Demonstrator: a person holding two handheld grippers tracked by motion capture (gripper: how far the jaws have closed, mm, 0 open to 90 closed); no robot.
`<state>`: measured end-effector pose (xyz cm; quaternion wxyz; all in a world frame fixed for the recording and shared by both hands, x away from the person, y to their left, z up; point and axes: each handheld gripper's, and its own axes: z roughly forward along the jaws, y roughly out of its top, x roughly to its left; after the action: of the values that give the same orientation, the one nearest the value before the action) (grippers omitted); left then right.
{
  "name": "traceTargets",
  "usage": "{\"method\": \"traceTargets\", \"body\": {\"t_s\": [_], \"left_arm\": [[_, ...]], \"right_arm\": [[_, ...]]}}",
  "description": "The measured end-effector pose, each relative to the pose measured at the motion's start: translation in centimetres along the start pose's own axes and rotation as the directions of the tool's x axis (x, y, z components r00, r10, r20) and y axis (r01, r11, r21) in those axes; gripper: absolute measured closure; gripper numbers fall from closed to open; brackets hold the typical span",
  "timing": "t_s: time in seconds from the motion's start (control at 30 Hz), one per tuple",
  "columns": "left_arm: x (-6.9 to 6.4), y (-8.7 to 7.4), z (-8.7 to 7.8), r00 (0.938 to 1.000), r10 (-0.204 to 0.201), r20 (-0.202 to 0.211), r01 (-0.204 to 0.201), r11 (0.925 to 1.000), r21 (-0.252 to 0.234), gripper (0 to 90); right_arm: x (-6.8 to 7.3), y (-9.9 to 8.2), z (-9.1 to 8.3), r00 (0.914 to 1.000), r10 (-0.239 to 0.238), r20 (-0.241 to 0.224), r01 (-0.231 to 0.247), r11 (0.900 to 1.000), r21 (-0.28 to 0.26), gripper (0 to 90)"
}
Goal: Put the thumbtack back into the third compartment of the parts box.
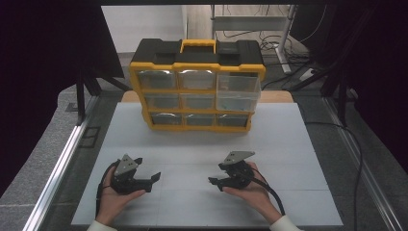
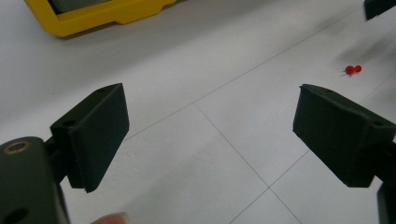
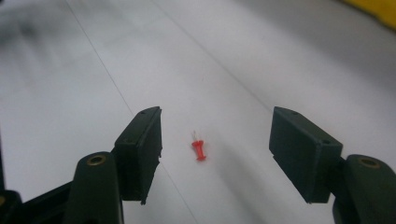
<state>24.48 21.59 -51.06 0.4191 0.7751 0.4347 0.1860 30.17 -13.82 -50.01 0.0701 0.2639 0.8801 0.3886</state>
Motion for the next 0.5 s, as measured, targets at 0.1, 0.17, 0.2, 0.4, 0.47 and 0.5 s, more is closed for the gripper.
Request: {"method": "traceTargets", "body": {"t_s": [0.1, 0.17, 0.2, 0.4, 0.47, 0.5], "left_arm": [[-0.1, 0.0, 0.0, 1.0, 0.004, 0.0, -0.004, 1.0, 0.0, 10.9], [-0.1, 0.0, 0.0, 1.0, 0.002, 0.0, -0.002, 1.0, 0.0, 10.9], [0.0, 0.0, 0.0, 1.0, 0.002, -0.001, -0.002, 1.0, 0.0, 10.9], [0.0, 0.0, 0.0, 1.0, 0.002, -0.001, -0.002, 1.0, -0.001, 10.9], [-0.1, 0.0, -0.1, 1.0, 0.002, -0.001, -0.002, 1.0, -0.001, 10.9], [0.0, 0.0, -0.1, 1.0, 0.001, -0.001, -0.001, 1.0, -0.001, 10.9]], "right_arm": [[0.1, -0.3, 1.4, 0.9999, -0.01, -0.001, 0.01, 0.9992, 0.038, 35.8], [0.4, -0.4, 2.1, 0.9994, -0.034, 0.001, 0.034, 0.9976, 0.06, 36.8], [0.5, -0.4, 2.3, 0.999, -0.043, 0.004, 0.043, 0.9964, 0.073, 37.7], [1.0, -0.5, 2.5, 0.9955, -0.093, 0.019, 0.091, 0.9904, 0.105, 47.8], [1.1, -0.5, 2.6, 0.995, -0.098, 0.019, 0.096, 0.9893, 0.11, 49.4], [1.1, -0.5, 2.6, 0.9945, -0.103, 0.016, 0.101, 0.9888, 0.11, 50.0]]}}
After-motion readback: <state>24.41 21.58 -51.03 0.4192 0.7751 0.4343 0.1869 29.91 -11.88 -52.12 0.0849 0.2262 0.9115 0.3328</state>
